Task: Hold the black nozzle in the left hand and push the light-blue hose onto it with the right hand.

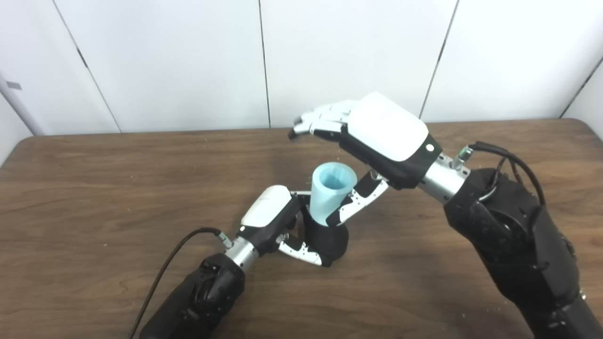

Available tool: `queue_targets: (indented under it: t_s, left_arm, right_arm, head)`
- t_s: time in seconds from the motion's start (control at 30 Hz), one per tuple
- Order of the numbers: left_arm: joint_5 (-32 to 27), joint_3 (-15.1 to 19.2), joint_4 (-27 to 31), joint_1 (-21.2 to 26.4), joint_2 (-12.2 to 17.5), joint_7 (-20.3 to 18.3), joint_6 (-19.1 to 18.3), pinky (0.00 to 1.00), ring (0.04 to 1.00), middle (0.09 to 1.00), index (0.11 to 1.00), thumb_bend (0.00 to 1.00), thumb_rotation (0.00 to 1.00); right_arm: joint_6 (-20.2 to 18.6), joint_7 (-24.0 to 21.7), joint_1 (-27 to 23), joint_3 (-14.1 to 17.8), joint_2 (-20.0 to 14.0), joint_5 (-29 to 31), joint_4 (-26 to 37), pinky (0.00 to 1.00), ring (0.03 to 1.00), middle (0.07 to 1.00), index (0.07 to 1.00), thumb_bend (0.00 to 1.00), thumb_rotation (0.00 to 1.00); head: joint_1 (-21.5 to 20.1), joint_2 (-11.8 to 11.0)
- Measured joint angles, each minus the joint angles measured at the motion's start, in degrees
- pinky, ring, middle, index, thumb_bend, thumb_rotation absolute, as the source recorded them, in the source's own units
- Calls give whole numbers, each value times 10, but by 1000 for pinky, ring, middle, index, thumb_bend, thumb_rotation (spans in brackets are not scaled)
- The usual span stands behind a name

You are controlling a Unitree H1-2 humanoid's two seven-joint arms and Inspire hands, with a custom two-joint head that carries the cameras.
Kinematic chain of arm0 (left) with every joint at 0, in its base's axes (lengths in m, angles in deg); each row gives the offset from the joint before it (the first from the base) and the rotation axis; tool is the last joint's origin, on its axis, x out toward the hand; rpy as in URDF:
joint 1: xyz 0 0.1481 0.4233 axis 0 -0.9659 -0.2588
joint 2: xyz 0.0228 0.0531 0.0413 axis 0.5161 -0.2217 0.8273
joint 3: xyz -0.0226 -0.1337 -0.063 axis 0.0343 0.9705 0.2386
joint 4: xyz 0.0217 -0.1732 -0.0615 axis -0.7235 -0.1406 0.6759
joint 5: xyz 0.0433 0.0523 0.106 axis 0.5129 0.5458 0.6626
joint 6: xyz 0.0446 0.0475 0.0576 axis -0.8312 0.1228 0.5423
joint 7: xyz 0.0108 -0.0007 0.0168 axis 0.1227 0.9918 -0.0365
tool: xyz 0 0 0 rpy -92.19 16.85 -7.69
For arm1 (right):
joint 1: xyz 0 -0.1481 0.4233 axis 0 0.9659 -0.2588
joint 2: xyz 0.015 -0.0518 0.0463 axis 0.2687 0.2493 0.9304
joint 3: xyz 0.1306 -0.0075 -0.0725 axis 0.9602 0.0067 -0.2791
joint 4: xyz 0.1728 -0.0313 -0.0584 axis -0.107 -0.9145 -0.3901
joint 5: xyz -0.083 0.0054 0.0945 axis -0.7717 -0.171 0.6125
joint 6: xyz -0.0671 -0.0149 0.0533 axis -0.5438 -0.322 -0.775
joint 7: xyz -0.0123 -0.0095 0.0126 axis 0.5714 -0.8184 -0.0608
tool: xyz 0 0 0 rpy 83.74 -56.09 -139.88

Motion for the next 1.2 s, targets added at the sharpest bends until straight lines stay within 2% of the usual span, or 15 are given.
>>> queue_targets:
  t_s: [0.1, 0.23, 0.4, 0.6, 0.8, 1.2]
  left_arm:
    - [0, 0, 1, 0, 0, 0, 0, 414, 400, 452, 488, 518, 77]
    - [0, 0, 1, 0, 0, 0, 0, 415, 402, 453, 488, 518, 77]
    - [0, 0, 1, 0, 0, 0, -2, 415, 402, 454, 488, 518, 77]
    - [0, -1, 1, 0, 0, 0, -2, 412, 398, 449, 487, 518, 77]
    - [0, -1, 1, 0, 0, 0, -2, 410, 394, 446, 487, 518, 77]
    - [0, -2, 1, 1, 0, 0, -3, 413, 401, 452, 487, 519, 77]
  right_arm:
    - [40, 25, 0, 6, 0, 7, -14, 898, 937, 939, 883, 909, 458]
    - [84, 53, 7, 18, -1, 7, -27, 915, 949, 951, 895, 885, 458]
    - [111, 65, 22, 30, -1, 15, -31, 920, 965, 964, 901, 869, 435]
    - [119, 63, 41, 36, -8, 37, -42, 906, 979, 979, 920, 861, 408]
    - [121, 38, 66, 35, -32, 52, -42, 904, 985, 984, 943, 858, 408]
    - [123, 8, 81, 33, -51, 67, -42, 860, 972, 982, 944, 878, 404]
  head:
    - [0, -1]
    - [0, -1]
    - [2, 0]
    - [2, 1]
    - [3, 0]
    - [4, 0]
